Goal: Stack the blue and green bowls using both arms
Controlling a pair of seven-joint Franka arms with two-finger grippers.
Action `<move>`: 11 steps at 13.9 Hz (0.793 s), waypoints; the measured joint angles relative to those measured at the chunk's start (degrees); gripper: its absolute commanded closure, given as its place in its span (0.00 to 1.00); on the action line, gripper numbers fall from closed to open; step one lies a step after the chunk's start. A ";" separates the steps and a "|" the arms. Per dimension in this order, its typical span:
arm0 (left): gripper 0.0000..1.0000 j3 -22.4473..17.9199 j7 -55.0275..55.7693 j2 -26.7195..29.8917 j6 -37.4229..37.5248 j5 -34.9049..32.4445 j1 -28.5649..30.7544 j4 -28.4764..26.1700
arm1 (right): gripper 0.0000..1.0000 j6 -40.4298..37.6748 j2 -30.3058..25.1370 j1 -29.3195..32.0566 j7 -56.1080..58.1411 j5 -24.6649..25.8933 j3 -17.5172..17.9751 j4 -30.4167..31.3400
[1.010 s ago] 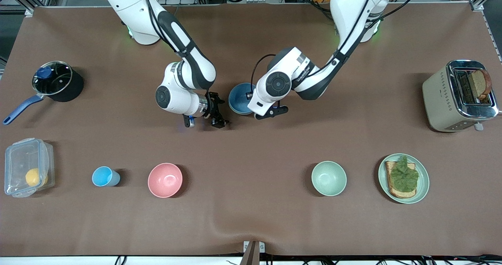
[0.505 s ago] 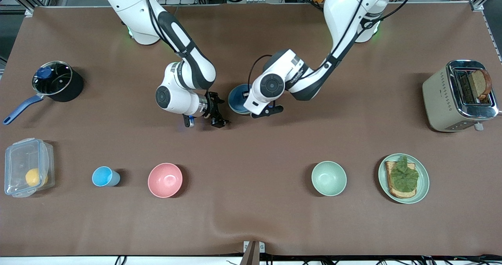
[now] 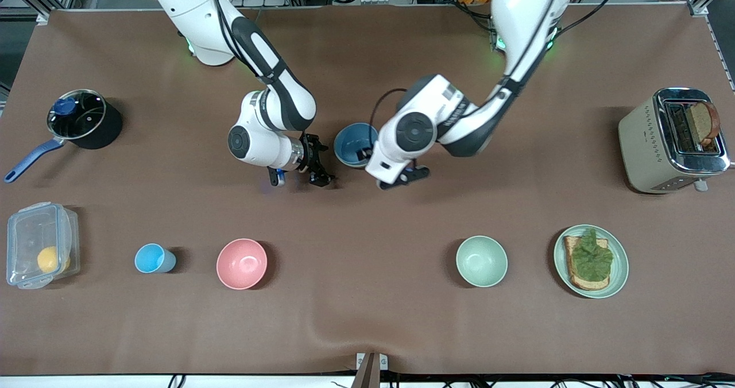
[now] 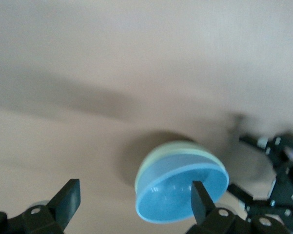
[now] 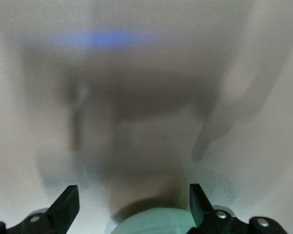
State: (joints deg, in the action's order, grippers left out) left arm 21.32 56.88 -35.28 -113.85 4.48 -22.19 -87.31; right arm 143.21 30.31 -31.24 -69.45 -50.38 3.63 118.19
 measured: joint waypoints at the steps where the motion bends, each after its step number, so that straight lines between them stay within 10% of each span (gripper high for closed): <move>1: 0.00 -0.17 -0.01 0.91 0.69 -2.09 1.69 0.21 | 0.00 0.00 -0.04 0.02 0.16 0.00 -0.07 -0.01; 11: 0.00 -0.74 -19.28 6.07 10.62 -14.87 20.43 4.87 | 0.00 -17.00 -5.75 0.62 1.32 11.79 -9.25 -0.24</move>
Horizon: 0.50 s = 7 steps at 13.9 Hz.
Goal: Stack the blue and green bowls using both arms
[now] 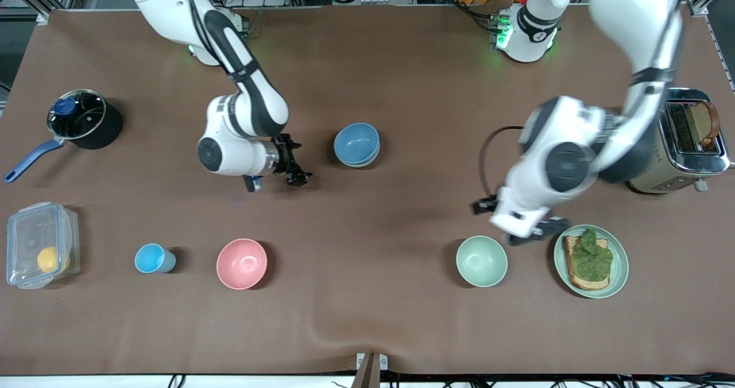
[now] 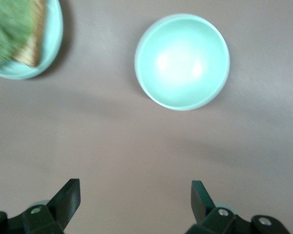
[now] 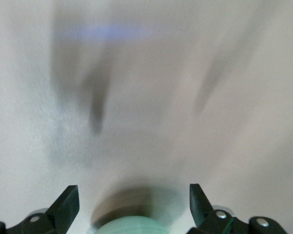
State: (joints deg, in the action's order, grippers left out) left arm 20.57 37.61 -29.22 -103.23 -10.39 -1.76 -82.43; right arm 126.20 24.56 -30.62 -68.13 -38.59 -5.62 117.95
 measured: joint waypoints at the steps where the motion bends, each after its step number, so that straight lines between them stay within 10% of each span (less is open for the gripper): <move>1: 0.00 0.06 -3.51 0.93 0.47 0.00 2.04 0.02 | 0.00 -1.52 -0.75 0.03 0.00 1.39 -0.87 0.01; 7: 0.00 0.21 -13.05 10.23 10.30 0.34 5.87 0.24 | 0.00 -7.05 -2.04 0.00 4.14 4.02 -5.23 -0.41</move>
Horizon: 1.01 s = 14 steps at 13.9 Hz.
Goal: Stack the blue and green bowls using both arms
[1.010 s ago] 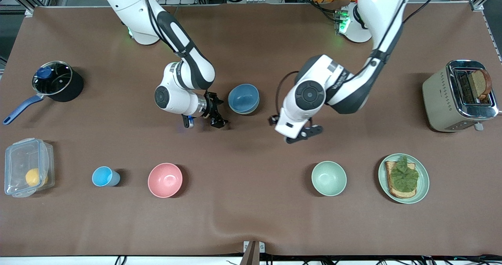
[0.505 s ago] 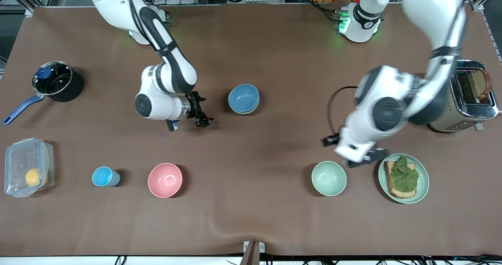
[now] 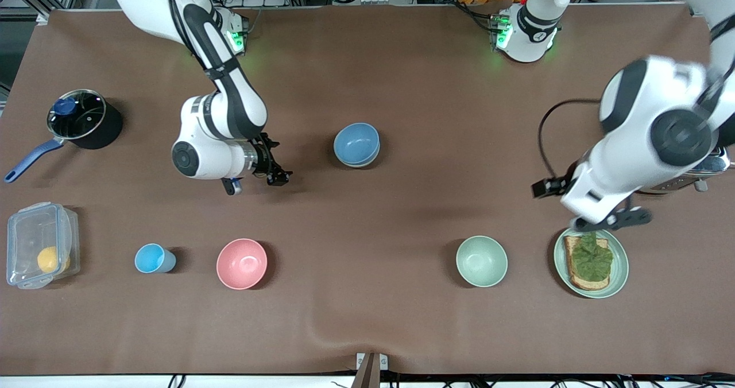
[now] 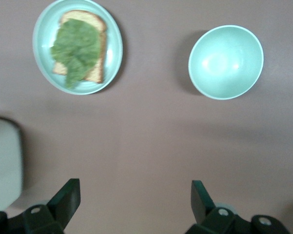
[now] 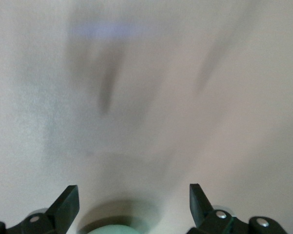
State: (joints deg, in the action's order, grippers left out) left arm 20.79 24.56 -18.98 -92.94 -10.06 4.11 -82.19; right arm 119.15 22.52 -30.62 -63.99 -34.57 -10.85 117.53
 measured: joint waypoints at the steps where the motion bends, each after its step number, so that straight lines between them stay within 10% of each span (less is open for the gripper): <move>1: 0.00 -0.13 -0.56 2.61 1.09 1.08 0.68 -0.05 | 0.00 -2.39 -0.25 -0.01 1.47 0.50 -1.52 -0.53; 9: 0.00 -9.20 -9.49 15.37 5.49 5.27 -4.53 -6.21 | 0.00 -13.66 -2.52 1.79 8.01 11.10 -7.82 -4.86; 14: 0.00 -14.03 -16.97 16.24 7.52 5.28 -8.61 -7.06 | 0.00 -25.93 -4.00 15.43 26.78 18.66 -7.96 -11.60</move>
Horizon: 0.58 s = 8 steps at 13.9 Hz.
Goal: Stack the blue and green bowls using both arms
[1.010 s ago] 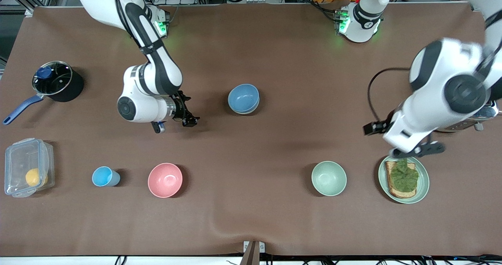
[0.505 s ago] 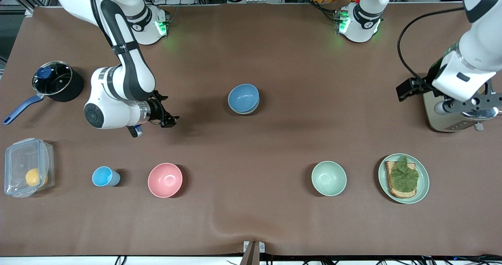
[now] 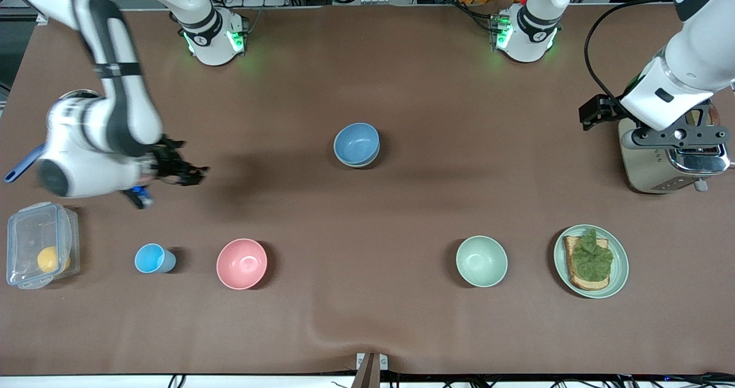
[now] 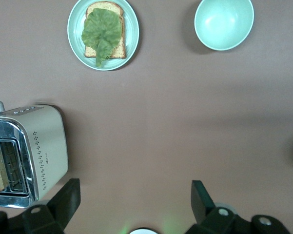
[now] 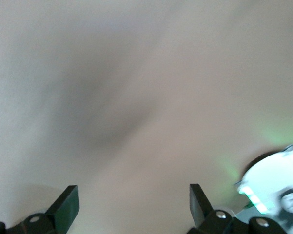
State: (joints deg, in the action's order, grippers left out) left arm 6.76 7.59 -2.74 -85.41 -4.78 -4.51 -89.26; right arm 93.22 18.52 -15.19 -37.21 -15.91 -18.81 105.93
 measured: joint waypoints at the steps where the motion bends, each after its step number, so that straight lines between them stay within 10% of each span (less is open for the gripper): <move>1: 0.00 -0.11 -0.77 0.09 0.07 0.00 0.03 0.00 | 0.00 -1.06 -0.30 2.62 4.23 2.28 0.06 -1.05; 8: 0.00 -0.59 -1.60 1.21 0.07 3.47 0.32 2.43 | 0.00 -2.92 -7.38 15.15 20.41 9.97 7.64 -9.81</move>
State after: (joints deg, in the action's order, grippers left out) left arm 6.17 5.99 -1.53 -85.35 -1.31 -4.19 -86.83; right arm 90.30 11.14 -0.04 -16.80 -5.95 -11.17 96.12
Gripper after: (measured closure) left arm 0.000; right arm 0.000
